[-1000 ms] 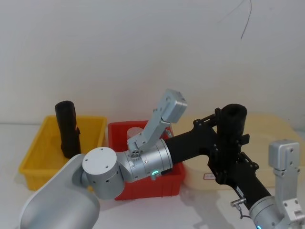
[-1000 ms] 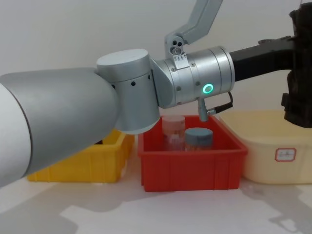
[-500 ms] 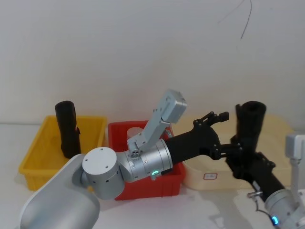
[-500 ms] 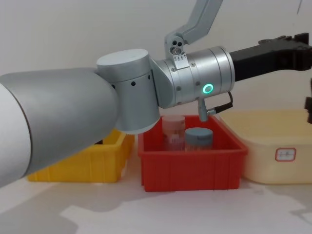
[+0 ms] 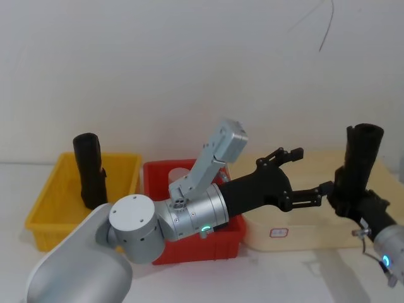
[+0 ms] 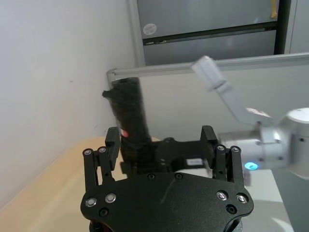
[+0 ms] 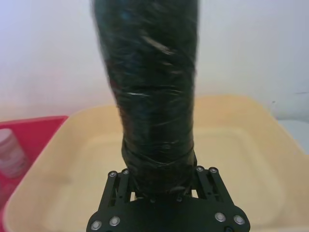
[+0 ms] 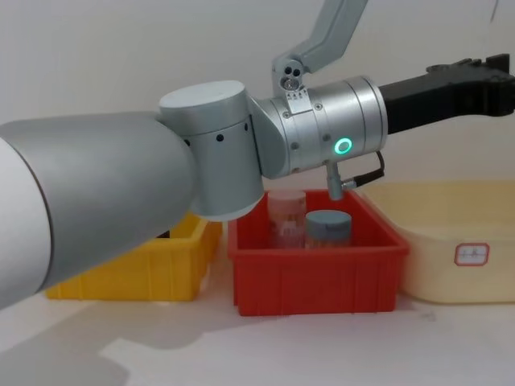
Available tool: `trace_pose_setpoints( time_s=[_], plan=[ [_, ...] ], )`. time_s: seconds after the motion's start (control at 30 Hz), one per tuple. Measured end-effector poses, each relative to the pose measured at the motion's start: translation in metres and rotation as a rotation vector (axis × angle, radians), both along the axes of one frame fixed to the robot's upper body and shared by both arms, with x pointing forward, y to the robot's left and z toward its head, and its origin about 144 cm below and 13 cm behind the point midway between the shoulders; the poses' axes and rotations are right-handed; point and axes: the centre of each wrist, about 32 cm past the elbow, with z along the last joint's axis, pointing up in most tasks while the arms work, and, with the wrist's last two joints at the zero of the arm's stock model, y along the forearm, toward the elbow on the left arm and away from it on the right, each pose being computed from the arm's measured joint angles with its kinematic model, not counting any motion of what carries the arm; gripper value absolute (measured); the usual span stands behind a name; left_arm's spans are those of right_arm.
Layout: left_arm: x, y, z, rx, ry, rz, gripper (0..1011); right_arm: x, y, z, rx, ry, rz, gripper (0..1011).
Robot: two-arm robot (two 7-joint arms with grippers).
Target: Pick up the garbage bag with the one hand and transfer it to the other hand.
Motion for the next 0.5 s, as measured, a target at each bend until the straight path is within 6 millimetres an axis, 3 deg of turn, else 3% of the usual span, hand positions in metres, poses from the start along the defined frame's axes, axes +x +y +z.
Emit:
trace_pose_setpoints(
  time_s=[0.13, 0.37, 0.5],
  plan=[
    [0.000, 0.000, 0.000, 0.000, 0.000, 0.000, 1001, 0.013, -0.007, 0.003, -0.007, 0.009, -0.008, 561],
    [0.000, 0.000, 0.000, 0.000, 0.000, 0.000, 1001, 0.039, -0.016, 0.008, -0.029, 0.017, -0.004, 790],
    [-0.001, 0.002, 0.000, -0.002, -0.001, 0.005, 1001, 0.045, -0.016, 0.010, -0.040, 0.008, 0.006, 852]
  ],
)
